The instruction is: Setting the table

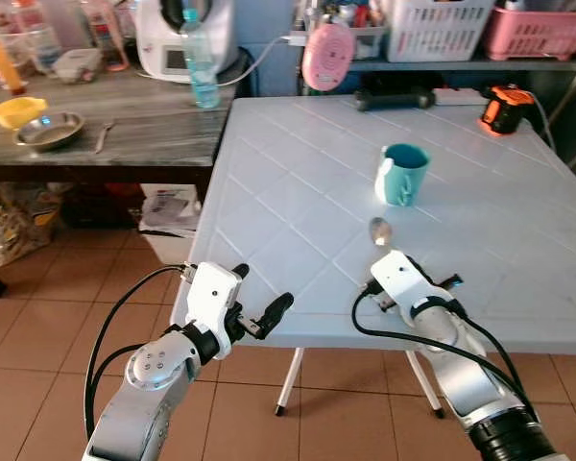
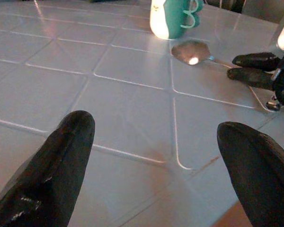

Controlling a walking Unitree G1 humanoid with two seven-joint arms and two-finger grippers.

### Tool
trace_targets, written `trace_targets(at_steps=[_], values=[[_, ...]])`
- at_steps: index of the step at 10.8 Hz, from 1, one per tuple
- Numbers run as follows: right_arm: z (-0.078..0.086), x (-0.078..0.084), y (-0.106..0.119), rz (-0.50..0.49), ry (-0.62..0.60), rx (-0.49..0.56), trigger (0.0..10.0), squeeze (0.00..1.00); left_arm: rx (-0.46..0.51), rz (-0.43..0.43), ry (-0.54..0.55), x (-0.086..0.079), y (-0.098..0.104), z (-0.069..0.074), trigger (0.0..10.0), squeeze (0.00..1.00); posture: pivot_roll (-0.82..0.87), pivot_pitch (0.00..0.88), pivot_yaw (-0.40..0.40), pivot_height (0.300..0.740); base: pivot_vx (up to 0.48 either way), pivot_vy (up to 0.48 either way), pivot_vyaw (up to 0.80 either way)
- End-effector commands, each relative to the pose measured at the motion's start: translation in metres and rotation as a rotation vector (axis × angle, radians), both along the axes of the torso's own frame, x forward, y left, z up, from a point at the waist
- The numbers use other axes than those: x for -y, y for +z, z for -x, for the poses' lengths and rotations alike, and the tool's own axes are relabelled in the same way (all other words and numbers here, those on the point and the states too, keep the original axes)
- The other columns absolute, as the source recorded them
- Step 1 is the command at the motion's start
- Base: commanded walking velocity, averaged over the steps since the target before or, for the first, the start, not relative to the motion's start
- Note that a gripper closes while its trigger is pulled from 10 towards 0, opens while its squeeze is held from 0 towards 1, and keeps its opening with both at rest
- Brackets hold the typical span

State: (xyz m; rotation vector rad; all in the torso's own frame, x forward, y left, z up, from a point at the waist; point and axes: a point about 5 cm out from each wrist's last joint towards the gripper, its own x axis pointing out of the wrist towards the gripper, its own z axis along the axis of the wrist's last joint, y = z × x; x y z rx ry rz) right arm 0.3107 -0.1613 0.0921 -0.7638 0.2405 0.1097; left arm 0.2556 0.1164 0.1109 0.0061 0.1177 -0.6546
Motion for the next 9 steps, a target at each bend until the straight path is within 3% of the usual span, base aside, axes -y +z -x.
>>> trace_targets(at_steps=[1,4,8,9], values=[[0.001,-0.010,-0.006,-0.019,0.049,-0.034,10.0,1.00,-0.001,-0.009,-0.002,-0.002,-0.001,-0.001,10.0,0.00,0.01,0.052,0.038,0.740,0.000,0.000,0.00],[0.003,-0.023,-0.002,-0.065,0.117,0.014,10.0,1.00,0.000,-0.007,-0.002,-0.001,0.000,0.001,10.0,0.00,0.02,0.054,0.039,0.740,0.000,0.000,0.00],[-0.001,-0.005,0.007,-0.120,-0.014,0.063,10.0,1.00,0.006,-0.011,-0.001,-0.001,0.003,0.001,10.0,0.00,0.02,0.054,0.037,0.740,0.000,0.000,0.00],[0.000,-0.003,0.005,-0.137,-0.023,0.047,10.0,0.28,0.006,-0.011,0.000,-0.001,0.003,0.001,10.0,0.00,0.02,0.052,0.037,0.740,0.000,0.000,0.00]])
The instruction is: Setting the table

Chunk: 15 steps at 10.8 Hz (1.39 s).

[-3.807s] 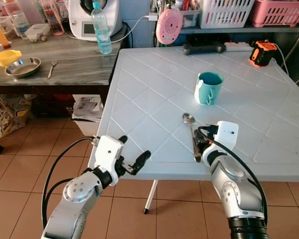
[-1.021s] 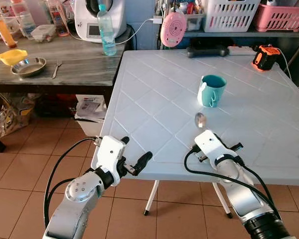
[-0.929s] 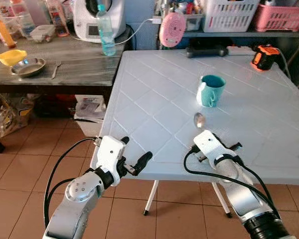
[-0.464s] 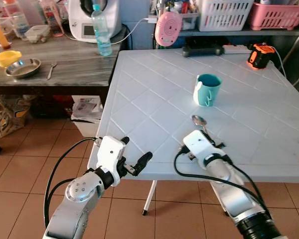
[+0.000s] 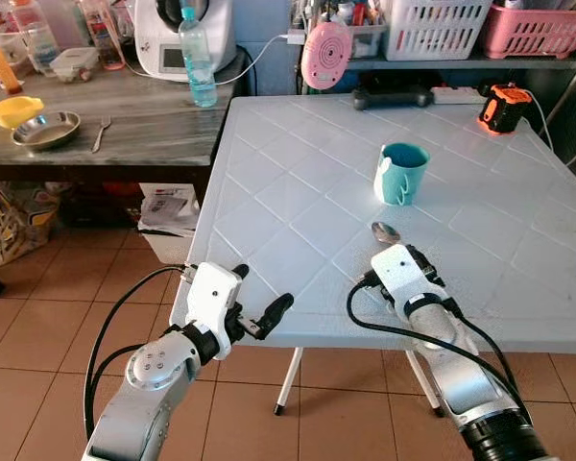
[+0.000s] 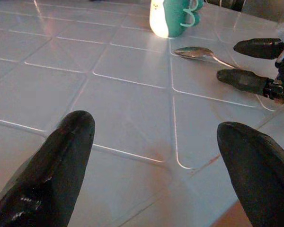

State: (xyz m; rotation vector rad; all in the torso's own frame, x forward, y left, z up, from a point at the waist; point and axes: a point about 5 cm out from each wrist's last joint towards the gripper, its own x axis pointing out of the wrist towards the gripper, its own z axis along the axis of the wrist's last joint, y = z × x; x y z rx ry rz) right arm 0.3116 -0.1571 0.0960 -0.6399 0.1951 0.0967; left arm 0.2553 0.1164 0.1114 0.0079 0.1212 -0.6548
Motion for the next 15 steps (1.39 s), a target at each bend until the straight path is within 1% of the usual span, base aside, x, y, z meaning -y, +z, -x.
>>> trace_targets(at_steps=[1,3,4,5,7,8,10,11,12,13,14,15], values=[[0.002,0.006,-0.003,-0.020,-0.034,-0.029,10.0,0.00,0.008,-0.011,-0.001,-0.002,0.004,0.000,10.0,0.00,0.02,0.049,0.039,0.740,0.000,0.000,0.00],[0.006,0.006,-0.012,-0.054,-0.041,-0.094,10.0,0.00,0.006,-0.013,-0.009,-0.001,0.004,0.000,10.0,0.00,0.02,0.047,0.042,0.740,0.000,0.000,0.00],[0.007,0.007,-0.014,-0.069,-0.057,-0.110,10.0,0.00,0.006,-0.015,-0.010,-0.001,0.004,0.000,10.0,0.00,0.02,0.047,0.040,0.740,0.000,0.000,0.00],[0.009,0.011,-0.019,-0.098,-0.082,-0.145,10.0,0.00,0.003,-0.018,-0.010,-0.002,0.005,0.001,10.0,0.00,0.02,0.050,0.043,0.740,0.000,0.000,0.00],[0.010,0.013,-0.023,-0.148,-0.092,-0.188,10.0,0.00,0.000,-0.019,-0.012,-0.002,0.005,0.001,10.0,0.00,0.02,0.053,0.046,0.740,0.000,0.000,0.00],[0.010,0.013,-0.024,-0.209,-0.108,-0.199,10.0,1.00,-0.002,-0.021,-0.015,-0.002,0.006,0.001,10.0,0.00,0.02,0.056,0.048,0.740,0.000,0.000,0.00],[0.010,0.012,-0.021,-0.296,-0.111,-0.188,10.0,1.00,-0.007,-0.023,-0.020,-0.001,0.006,0.002,10.0,0.00,0.02,0.060,0.051,0.740,0.000,0.000,0.00],[0.011,0.010,-0.018,-0.399,-0.119,-0.180,10.0,1.00,-0.009,-0.024,-0.022,-0.001,0.006,0.003,10.0,0.00,0.02,0.062,0.050,0.740,0.000,0.000,0.00],[0.013,0.009,-0.019,-0.461,-0.122,-0.192,10.0,1.00,-0.010,-0.025,-0.022,-0.001,0.006,0.003,10.0,0.00,0.02,0.063,0.051,0.740,0.000,0.000,0.00],[0.015,0.010,-0.023,-0.519,-0.135,-0.231,10.0,1.00,-0.013,-0.024,-0.023,-0.001,0.005,0.003,10.0,0.00,0.02,0.065,0.051,0.740,0.000,0.000,0.00],[0.015,0.011,-0.024,-0.524,-0.130,-0.247,10.0,0.00,-0.014,-0.025,-0.024,-0.001,0.005,0.003,10.0,0.00,0.02,0.065,0.053,0.740,0.000,0.000,0.00],[0.015,0.010,-0.025,-0.538,-0.115,-0.272,10.0,0.00,-0.015,-0.027,-0.026,-0.001,0.006,0.003,10.0,0.00,0.02,0.064,0.055,0.740,0.000,0.000,0.00]])
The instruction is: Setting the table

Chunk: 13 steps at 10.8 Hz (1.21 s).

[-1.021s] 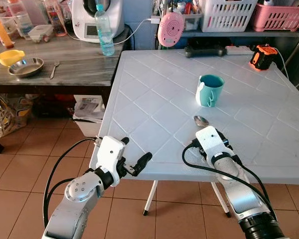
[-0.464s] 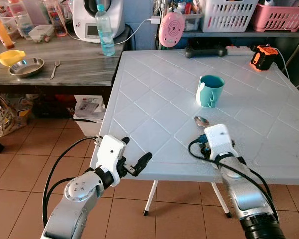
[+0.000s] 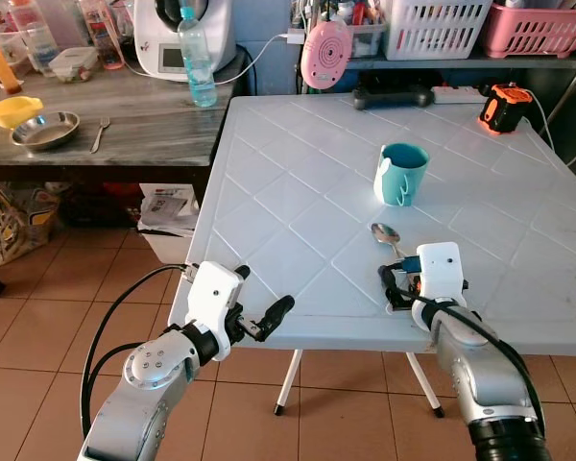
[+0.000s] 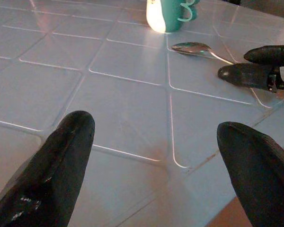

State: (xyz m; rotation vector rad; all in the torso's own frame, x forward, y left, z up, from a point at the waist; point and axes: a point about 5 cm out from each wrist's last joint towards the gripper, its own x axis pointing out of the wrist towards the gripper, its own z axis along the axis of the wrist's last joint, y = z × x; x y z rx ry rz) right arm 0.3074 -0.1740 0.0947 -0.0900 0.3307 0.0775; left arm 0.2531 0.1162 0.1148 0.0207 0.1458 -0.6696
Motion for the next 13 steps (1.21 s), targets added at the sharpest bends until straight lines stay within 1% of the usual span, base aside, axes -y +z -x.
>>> trace_targets(at_steps=[1,2,3,4,6,8,13], values=[[0.009,-0.008,-0.025,-0.037,0.044,-0.142,0.0,0.00,0.005,-0.012,-0.015,-0.001,0.002,0.001,10.0,0.00,0.02,0.063,0.055,0.740,0.000,0.000,0.00],[0.009,-0.009,-0.026,-0.060,0.046,-0.158,0.0,0.00,0.006,-0.013,-0.015,-0.001,0.002,0.001,10.0,0.00,0.03,0.064,0.054,0.740,0.000,0.000,0.00],[0.010,-0.013,-0.029,-0.105,0.064,-0.180,0.0,0.00,0.006,-0.016,-0.014,-0.001,0.002,0.001,10.0,0.00,0.03,0.065,0.054,0.740,0.000,0.000,0.00],[0.012,-0.015,-0.030,-0.119,0.066,-0.191,0.0,0.00,0.005,-0.015,-0.012,-0.001,0.002,0.002,10.0,0.00,0.03,0.065,0.053,0.740,0.000,0.000,0.00],[0.014,-0.015,-0.033,-0.142,0.061,-0.206,0.0,0.00,0.003,-0.015,-0.013,-0.001,0.002,0.002,10.0,0.00,0.03,0.066,0.056,0.740,0.000,0.000,0.00],[0.018,-0.016,-0.037,-0.209,0.044,-0.242,0.0,0.00,0.003,-0.017,-0.021,0.000,0.001,0.002,10.0,0.00,0.02,0.065,0.057,0.740,0.000,0.000,0.00],[0.018,-0.015,-0.039,-0.214,0.044,-0.254,0.0,0.00,0.004,-0.012,-0.016,0.001,0.001,0.001,10.0,0.00,0.02,0.066,0.051,0.740,0.000,0.000,0.00]])
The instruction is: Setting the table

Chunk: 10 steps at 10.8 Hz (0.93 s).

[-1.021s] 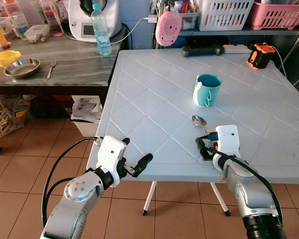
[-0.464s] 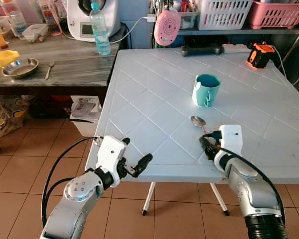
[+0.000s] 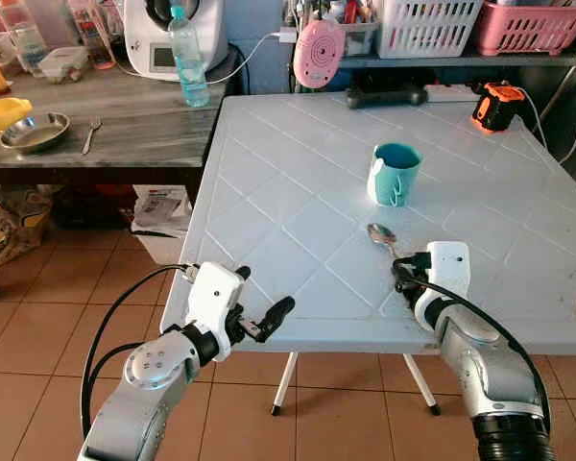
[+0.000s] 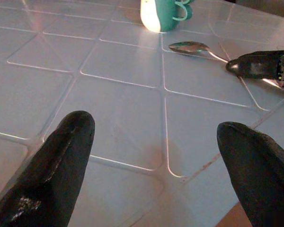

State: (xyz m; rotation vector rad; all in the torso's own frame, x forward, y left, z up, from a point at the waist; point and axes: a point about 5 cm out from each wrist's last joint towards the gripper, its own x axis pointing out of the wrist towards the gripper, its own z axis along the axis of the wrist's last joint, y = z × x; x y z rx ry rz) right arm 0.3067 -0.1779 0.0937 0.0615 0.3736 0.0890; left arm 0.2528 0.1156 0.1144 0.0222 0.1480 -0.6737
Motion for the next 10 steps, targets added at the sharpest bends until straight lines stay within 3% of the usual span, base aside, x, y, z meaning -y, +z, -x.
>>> trace_targets(at_steps=[1,3,5,7,8,9,10], values=[[0.018,-0.018,-0.039,-0.081,0.067,-0.204,0.0,0.00,0.007,-0.009,-0.013,0.001,0.001,0.000,10.0,0.00,0.02,0.065,0.050,0.740,0.000,0.000,0.00],[0.018,-0.019,-0.040,-0.086,0.070,-0.209,0.0,0.00,0.009,-0.011,-0.010,0.000,0.001,0.000,10.0,0.00,0.02,0.061,0.046,0.740,0.000,0.000,0.00],[0.014,-0.016,-0.036,-0.019,0.062,-0.160,0.0,0.00,0.010,-0.011,-0.009,0.000,0.001,0.000,10.0,0.00,0.02,0.057,0.044,0.740,0.000,0.000,0.00],[0.003,-0.007,-0.019,0.189,0.030,-0.059,0.0,0.00,0.012,-0.011,-0.010,0.001,0.001,-0.001,10.0,0.00,0.02,0.051,0.041,0.740,0.000,0.000,0.00],[0.001,-0.010,-0.011,0.363,0.086,-0.001,0.0,0.00,0.012,-0.010,-0.010,0.001,0.001,-0.001,10.0,0.00,0.02,0.051,0.039,0.740,0.000,0.000,0.00],[0.001,-0.023,-0.003,0.687,0.245,0.114,0.0,0.00,0.012,-0.008,-0.009,0.002,0.001,-0.002,10.0,0.00,0.01,0.052,0.039,0.740,0.000,0.000,0.00],[0.005,-0.028,-0.007,0.778,0.308,0.130,0.0,0.00,0.012,-0.006,-0.009,0.002,0.001,-0.002,10.0,0.00,0.01,0.053,0.037,0.740,0.000,0.000,0.00]])
